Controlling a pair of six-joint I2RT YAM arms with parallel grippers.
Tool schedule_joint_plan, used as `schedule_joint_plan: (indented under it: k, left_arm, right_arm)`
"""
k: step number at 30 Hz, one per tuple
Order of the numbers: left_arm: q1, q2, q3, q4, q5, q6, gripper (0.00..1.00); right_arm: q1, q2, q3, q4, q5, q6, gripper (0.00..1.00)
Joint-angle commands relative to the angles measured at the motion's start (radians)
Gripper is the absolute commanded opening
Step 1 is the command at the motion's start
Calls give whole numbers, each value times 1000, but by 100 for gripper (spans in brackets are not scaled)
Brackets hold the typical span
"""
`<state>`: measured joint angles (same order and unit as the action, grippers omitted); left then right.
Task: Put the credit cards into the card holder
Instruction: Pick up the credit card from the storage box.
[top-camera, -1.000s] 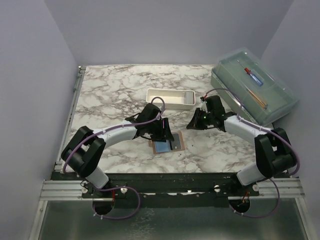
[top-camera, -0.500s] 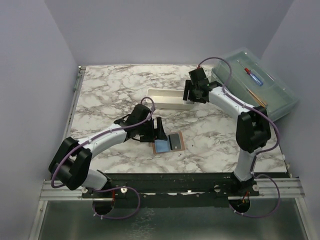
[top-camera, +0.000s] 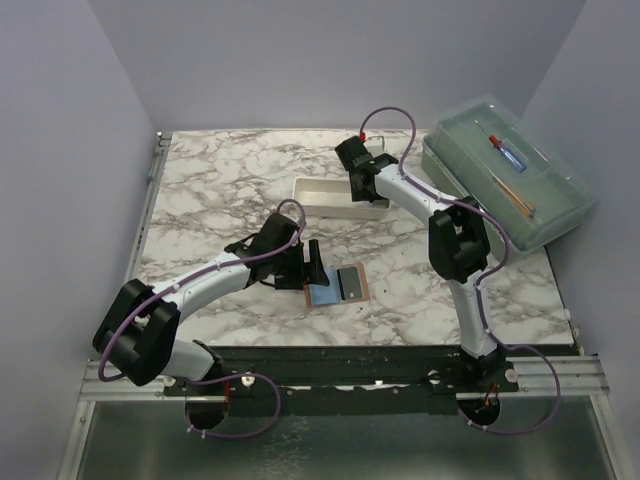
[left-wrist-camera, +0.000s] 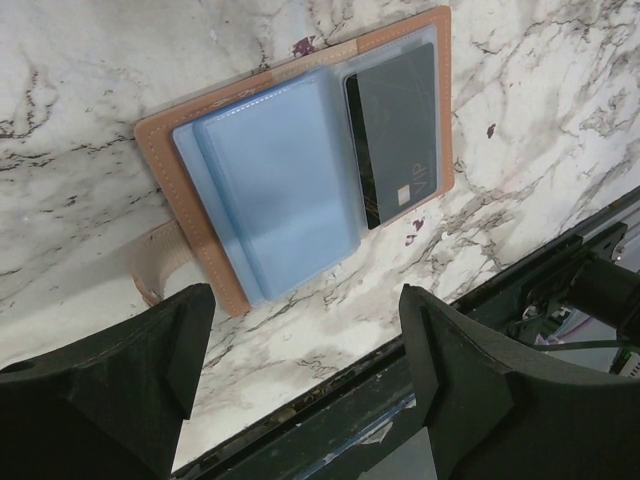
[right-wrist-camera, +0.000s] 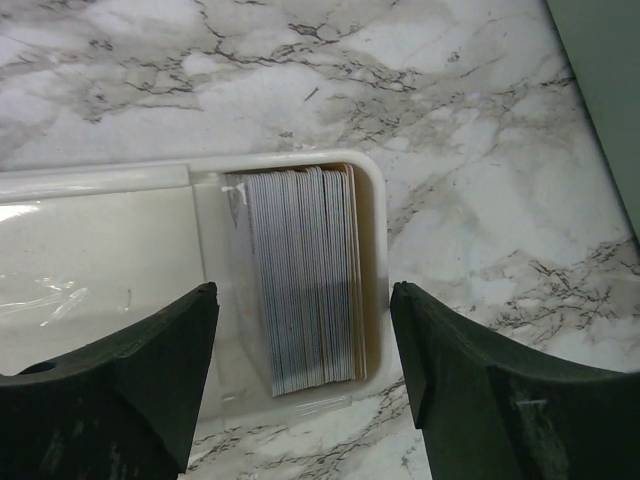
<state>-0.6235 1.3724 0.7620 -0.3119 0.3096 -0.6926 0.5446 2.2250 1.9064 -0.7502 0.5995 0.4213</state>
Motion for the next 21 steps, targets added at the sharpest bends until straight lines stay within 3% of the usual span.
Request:
schedule_joint_plan:
  k: [1,9,21]
  left_arm:
    - [4,-33,-16,-4,-30,16,81]
    - [5,-32,-21,2,-30,16,81]
    - [5,-23,-20,11,-16,16,81]
  right_arm:
    - [8,51,44,-95,138,-6,74]
    - [9,21,27,-93,155,-19,57]
    - [19,17,51,-98,179,-80,56]
